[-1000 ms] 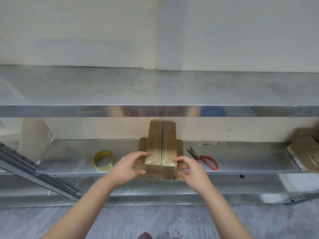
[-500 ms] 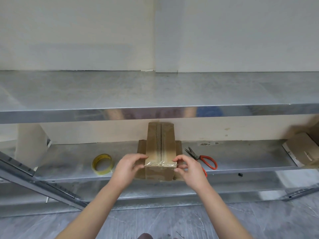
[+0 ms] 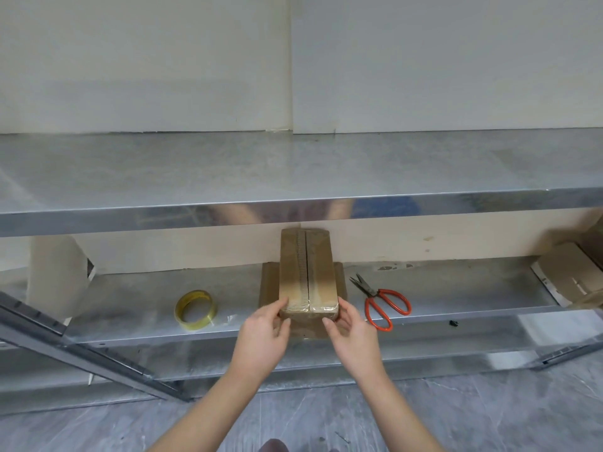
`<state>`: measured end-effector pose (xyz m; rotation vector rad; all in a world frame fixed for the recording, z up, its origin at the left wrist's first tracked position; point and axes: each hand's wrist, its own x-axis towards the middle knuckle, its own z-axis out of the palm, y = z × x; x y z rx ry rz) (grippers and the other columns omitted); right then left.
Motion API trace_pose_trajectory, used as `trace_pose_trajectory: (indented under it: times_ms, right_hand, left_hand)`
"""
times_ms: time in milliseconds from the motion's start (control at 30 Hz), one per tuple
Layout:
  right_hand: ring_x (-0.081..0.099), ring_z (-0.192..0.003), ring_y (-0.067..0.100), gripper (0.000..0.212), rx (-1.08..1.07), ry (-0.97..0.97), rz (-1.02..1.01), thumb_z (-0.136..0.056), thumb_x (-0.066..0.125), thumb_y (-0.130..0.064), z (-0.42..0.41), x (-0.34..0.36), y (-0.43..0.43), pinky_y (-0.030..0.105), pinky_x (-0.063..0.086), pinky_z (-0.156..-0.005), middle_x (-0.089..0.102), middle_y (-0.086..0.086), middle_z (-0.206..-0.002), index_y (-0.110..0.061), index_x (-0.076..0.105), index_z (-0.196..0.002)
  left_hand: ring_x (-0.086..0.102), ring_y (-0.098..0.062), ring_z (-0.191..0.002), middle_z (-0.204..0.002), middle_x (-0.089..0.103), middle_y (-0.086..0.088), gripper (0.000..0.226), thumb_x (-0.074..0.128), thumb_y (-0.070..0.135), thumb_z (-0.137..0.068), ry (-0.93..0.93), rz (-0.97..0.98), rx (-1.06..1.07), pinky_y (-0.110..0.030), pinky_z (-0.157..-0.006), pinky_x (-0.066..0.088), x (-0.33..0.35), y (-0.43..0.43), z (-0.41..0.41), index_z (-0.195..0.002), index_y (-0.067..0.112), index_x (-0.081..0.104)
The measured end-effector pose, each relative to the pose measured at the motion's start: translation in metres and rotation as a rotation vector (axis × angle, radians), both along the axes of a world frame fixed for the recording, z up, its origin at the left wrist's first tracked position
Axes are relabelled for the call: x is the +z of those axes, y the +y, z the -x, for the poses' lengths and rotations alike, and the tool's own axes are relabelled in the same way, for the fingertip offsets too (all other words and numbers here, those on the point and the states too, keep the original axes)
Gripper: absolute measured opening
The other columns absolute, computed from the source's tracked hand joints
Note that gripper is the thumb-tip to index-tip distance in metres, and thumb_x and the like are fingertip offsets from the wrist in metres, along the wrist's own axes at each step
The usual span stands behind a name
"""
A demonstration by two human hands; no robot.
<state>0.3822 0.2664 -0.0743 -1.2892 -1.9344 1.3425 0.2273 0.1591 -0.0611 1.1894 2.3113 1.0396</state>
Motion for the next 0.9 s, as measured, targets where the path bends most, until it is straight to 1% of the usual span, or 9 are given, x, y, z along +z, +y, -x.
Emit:
trace_pose_trajectory:
  times_ms: [100,200,267,333,467,533,600,733,900]
  right_hand:
    - [0.063,-0.102,0.002,0.049,-0.037,0.004,-0.047,-0.087,0.071,-0.03,0.005,0.003,-0.006,0.023,0.05,-0.091,0.068,-0.009,-0.112,-0.026,0.051,-0.132]
    - [0.06,-0.106,0.006,0.046,-0.046,0.019,-0.087,-0.087,0.071,-0.03,0.01,0.006,-0.008,0.024,0.048,-0.092,0.062,-0.012,-0.114,-0.027,0.049,-0.127]
    - [0.057,-0.111,0.007,0.042,-0.065,0.033,-0.094,-0.087,0.071,-0.031,0.01,0.005,-0.009,0.021,0.043,-0.092,0.059,-0.012,-0.119,-0.028,0.05,-0.123]
    - [0.05,-0.117,0.005,0.041,-0.084,0.026,-0.126,-0.086,0.071,-0.032,0.004,0.004,-0.009,0.019,0.038,-0.094,0.055,-0.015,-0.123,-0.032,0.05,-0.122]
    - [0.046,-0.124,0.006,0.058,-0.173,0.075,-0.086,-0.086,0.073,-0.034,-0.01,0.0,-0.009,0.025,0.037,-0.103,0.051,-0.013,-0.132,-0.025,0.044,-0.135]
    - [0.044,-0.12,0.009,0.069,-0.278,0.09,-0.076,-0.082,0.076,-0.033,-0.01,0.0,-0.014,0.025,0.037,-0.1,0.046,-0.006,-0.13,-0.014,0.04,-0.137]
    - [0.045,-0.113,0.013,0.067,-0.339,0.083,-0.077,-0.081,0.077,-0.031,-0.005,-0.001,-0.023,0.026,0.038,-0.094,0.043,0.001,-0.123,-0.011,0.038,-0.132]
    - [0.051,-0.109,0.019,0.054,-0.381,0.102,-0.052,-0.083,0.076,-0.027,0.002,-0.002,-0.035,0.025,0.039,-0.088,0.049,0.003,-0.114,-0.018,0.04,-0.123]
    - [0.05,-0.113,0.015,0.066,-0.385,0.124,0.01,-0.08,0.079,-0.026,0.01,0.001,-0.051,0.025,0.038,-0.09,0.05,-0.001,-0.125,-0.019,0.039,-0.132]
  left_hand:
    - [0.045,-0.007,-0.115,-0.122,0.042,0.006,0.065,0.067,0.036,-0.087,-0.043,0.04,-0.103,-0.022,-0.102,0.037,-0.004,0.0,0.012,-0.144,0.03,0.035]
    - [0.04,-0.01,-0.127,-0.135,0.036,0.003,0.067,0.075,0.023,-0.082,-0.216,-0.029,-0.114,-0.03,-0.11,0.037,-0.002,0.006,0.024,-0.14,0.028,0.04]
    - [0.044,-0.011,-0.128,-0.135,0.04,0.006,0.06,0.078,0.018,-0.079,-0.28,-0.096,-0.126,-0.032,-0.104,0.045,-0.002,0.008,0.02,-0.129,0.034,0.048]
    - [0.048,-0.004,-0.124,-0.131,0.044,0.016,0.061,0.081,0.021,-0.076,-0.348,-0.112,-0.162,-0.024,-0.094,0.051,-0.007,0.005,0.007,-0.12,0.047,0.048]
    - [0.055,-0.002,-0.115,-0.135,0.044,0.016,0.083,0.083,0.025,-0.073,-0.517,-0.088,-0.215,-0.025,-0.094,0.051,-0.014,0.002,0.0,-0.138,0.046,0.035]
    - [0.06,-0.009,-0.107,-0.139,0.041,0.007,0.094,0.082,0.027,-0.075,-0.491,-0.003,-0.222,-0.03,-0.095,0.051,-0.007,0.015,0.018,-0.148,0.032,0.024]
    - [0.058,-0.014,-0.109,-0.145,0.037,0.0,0.096,0.08,0.029,-0.077,-0.401,0.1,-0.25,-0.032,-0.1,0.047,0.004,0.032,0.041,-0.151,0.023,0.02]
    - [0.031,-0.017,-0.137,-0.155,0.018,0.001,0.11,0.085,0.035,-0.07,-0.248,0.197,-0.354,-0.035,-0.114,0.03,0.022,0.064,0.08,-0.152,0.03,0.012]
    - [0.005,-0.013,-0.147,-0.161,-0.003,0.009,0.118,0.086,0.04,-0.066,-0.14,0.294,-0.454,-0.032,-0.117,0.015,0.026,0.089,0.112,-0.152,0.035,0.005]
